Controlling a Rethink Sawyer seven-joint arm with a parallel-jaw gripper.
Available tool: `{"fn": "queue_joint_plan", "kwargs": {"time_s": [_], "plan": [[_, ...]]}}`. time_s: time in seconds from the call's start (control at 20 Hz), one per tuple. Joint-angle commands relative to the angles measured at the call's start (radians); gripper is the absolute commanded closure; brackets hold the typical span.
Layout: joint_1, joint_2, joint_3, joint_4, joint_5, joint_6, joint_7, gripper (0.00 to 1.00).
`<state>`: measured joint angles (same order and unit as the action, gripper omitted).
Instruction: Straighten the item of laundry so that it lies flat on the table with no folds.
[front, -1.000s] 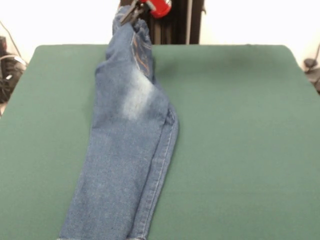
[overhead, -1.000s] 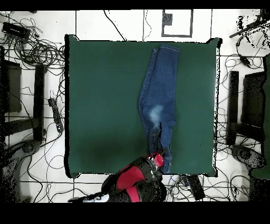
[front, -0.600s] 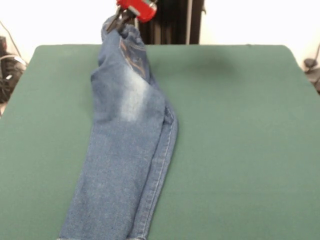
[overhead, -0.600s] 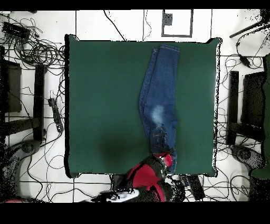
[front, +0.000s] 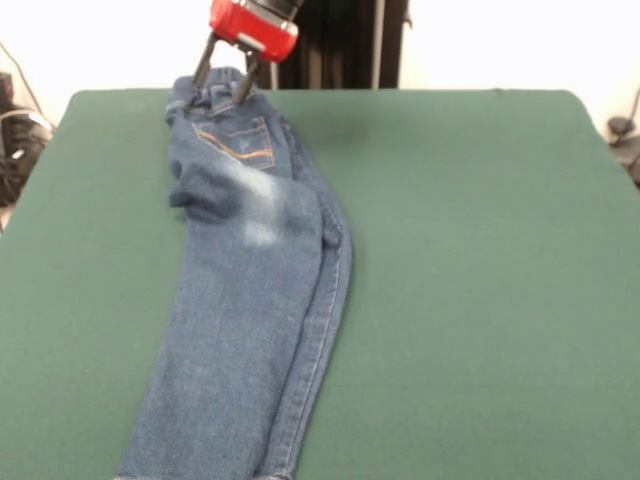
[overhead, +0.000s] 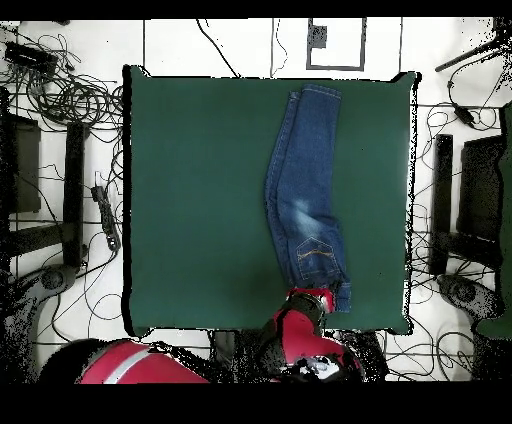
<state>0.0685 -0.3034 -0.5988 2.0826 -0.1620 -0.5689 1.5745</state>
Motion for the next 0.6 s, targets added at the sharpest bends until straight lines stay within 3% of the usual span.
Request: {"fn": "queue_joint_plan", "kwargs": {"time_s": [0.05, 0.6], "plan": [[0.008, -0.015, 0.188, 0.021, 0.016, -0.077, 0.264, 0.0], [-0.024, -0.131, 0.229, 0.046, -0.024, 0.056, 0.219, 0.0]]}}
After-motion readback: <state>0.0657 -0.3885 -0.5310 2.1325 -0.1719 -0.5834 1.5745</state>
